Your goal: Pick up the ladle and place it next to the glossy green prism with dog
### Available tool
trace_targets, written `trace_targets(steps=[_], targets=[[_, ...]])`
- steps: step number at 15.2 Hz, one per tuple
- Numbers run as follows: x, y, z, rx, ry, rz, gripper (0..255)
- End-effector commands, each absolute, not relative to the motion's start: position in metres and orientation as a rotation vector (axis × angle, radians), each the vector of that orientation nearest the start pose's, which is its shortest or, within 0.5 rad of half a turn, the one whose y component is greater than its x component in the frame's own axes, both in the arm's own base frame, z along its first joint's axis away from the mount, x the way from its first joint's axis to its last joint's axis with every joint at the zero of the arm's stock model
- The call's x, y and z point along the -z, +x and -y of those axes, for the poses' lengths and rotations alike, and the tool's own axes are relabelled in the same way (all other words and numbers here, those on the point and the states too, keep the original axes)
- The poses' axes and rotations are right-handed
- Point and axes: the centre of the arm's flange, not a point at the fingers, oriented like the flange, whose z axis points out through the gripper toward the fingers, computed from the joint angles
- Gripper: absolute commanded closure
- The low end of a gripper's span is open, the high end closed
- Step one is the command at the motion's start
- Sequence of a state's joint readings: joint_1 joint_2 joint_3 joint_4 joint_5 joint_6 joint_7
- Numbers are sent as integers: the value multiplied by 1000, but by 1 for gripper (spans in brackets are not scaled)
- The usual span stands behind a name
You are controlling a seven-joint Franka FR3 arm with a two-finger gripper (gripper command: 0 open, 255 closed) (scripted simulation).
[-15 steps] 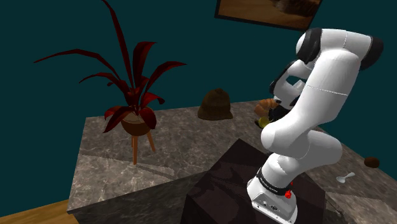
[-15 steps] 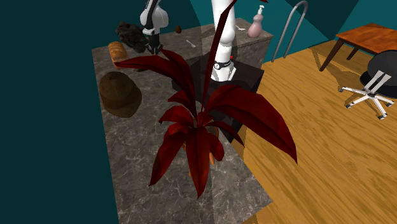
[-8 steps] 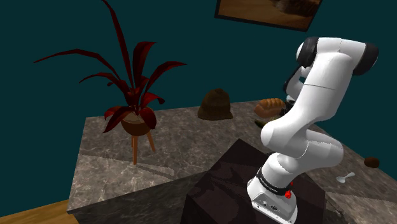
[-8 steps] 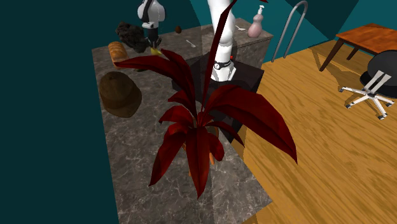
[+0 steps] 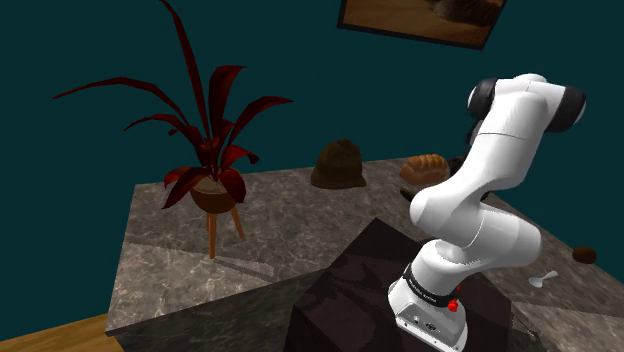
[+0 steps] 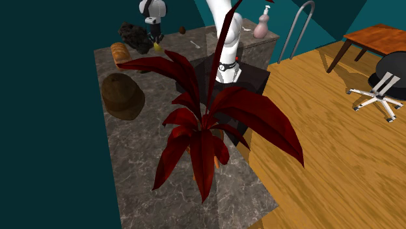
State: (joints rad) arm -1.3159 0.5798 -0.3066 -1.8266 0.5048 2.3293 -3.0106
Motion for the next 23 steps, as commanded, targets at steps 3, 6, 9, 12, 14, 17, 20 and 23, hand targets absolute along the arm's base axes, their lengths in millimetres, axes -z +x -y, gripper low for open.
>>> trace_targets(steps=[3, 6, 9, 12, 14, 17, 20, 23], targets=[[-226, -47, 688, 259, -2779, 1665, 255], [-221, -67, 711, 259, -2779, 1665, 255], [-205, -67, 711, 259, -2779, 1665, 255], [-189, -67, 711, 259, -2779, 1665, 255], [-179, -67, 711, 259, -2779, 1665, 255], [-163, -67, 711, 259, -2779, 1665, 255], [-147, -67, 711, 259, -2779, 1665, 255], [-131, -67, 711, 259, -2779, 1665, 255]])
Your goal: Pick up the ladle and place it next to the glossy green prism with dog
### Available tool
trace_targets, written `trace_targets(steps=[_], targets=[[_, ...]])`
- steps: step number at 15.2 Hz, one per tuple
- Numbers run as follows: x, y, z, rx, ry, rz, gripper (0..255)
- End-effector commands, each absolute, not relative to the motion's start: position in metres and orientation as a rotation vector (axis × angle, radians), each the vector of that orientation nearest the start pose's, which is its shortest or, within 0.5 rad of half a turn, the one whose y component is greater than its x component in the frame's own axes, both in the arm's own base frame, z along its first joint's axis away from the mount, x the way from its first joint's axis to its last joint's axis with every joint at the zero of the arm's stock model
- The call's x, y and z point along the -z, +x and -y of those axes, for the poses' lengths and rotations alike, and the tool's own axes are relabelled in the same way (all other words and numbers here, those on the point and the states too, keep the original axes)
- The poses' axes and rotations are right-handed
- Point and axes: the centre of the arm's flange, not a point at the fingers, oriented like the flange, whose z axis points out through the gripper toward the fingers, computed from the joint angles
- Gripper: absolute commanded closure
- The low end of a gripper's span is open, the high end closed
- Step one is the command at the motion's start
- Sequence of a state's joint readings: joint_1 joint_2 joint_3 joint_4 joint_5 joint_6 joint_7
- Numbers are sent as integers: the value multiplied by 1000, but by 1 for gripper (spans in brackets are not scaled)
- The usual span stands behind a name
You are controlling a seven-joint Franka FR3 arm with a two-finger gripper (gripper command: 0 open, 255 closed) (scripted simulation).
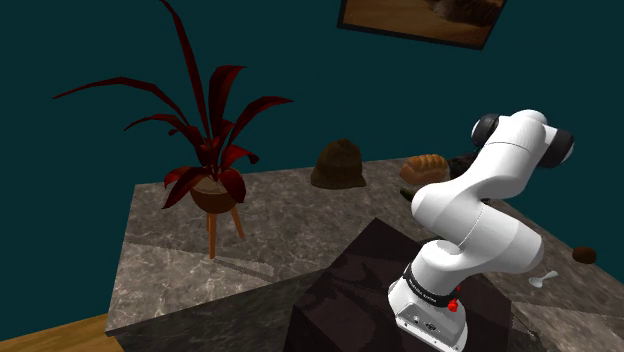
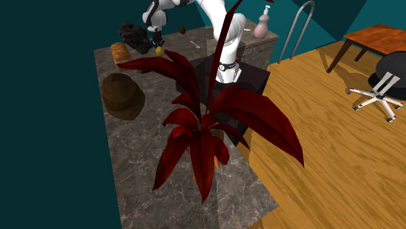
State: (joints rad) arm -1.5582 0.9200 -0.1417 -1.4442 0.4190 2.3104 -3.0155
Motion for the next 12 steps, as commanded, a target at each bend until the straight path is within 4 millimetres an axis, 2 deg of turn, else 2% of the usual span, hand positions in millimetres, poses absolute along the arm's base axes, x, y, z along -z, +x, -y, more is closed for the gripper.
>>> trace_targets(steps=[1, 4, 12], targets=[[-126, -67, 711, 259, -2779, 1665, 255], [-111, -67, 711, 259, -2779, 1665, 255], [-111, -67, 711, 259, -2779, 1665, 255]])
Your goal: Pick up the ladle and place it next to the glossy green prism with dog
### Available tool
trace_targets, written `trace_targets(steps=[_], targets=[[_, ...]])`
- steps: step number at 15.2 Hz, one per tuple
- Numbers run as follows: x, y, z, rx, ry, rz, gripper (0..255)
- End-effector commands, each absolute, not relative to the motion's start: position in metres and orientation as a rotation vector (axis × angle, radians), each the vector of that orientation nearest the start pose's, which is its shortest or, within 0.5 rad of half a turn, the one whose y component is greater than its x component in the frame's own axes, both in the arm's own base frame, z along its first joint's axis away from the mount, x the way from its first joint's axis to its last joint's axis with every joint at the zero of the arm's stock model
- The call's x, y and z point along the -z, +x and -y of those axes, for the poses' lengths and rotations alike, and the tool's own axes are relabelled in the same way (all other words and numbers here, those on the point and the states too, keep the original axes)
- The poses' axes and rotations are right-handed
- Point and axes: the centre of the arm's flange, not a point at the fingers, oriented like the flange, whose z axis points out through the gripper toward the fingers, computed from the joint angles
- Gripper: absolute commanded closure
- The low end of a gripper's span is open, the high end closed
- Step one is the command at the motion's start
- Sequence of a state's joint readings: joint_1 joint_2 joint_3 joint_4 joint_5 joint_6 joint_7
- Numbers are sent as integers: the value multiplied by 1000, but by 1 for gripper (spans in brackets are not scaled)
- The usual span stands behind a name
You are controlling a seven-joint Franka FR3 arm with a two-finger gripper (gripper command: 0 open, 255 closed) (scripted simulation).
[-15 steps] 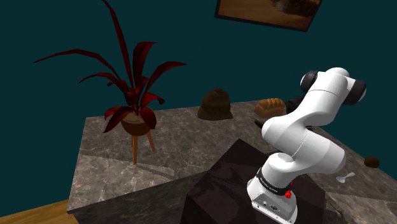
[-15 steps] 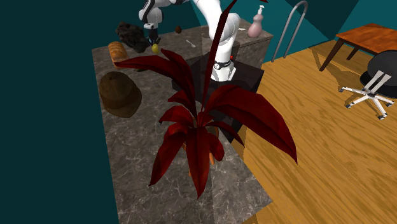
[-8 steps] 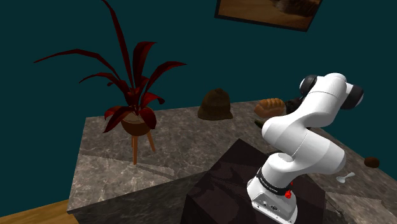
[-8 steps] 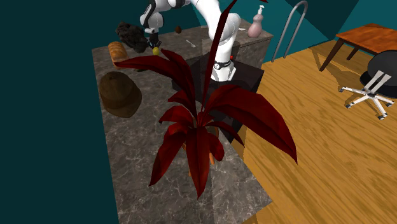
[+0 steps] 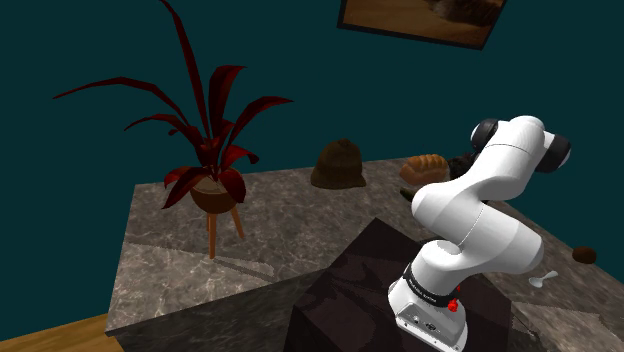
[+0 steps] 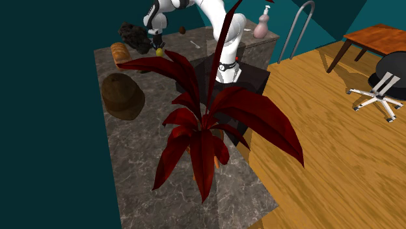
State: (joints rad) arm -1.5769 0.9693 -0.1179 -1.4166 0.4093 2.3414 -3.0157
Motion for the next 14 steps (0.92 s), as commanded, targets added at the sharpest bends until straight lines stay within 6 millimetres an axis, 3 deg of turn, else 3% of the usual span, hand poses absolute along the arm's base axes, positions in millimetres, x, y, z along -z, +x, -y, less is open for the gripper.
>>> trace_targets(steps=[1, 6, 10, 14], targets=[[-112, -67, 711, 259, -2779, 1665, 0], [-111, -67, 711, 259, -2779, 1665, 0], [-161, -76, 711, 259, -2779, 1665, 0], [-161, -76, 711, 259, -2779, 1665, 0]])
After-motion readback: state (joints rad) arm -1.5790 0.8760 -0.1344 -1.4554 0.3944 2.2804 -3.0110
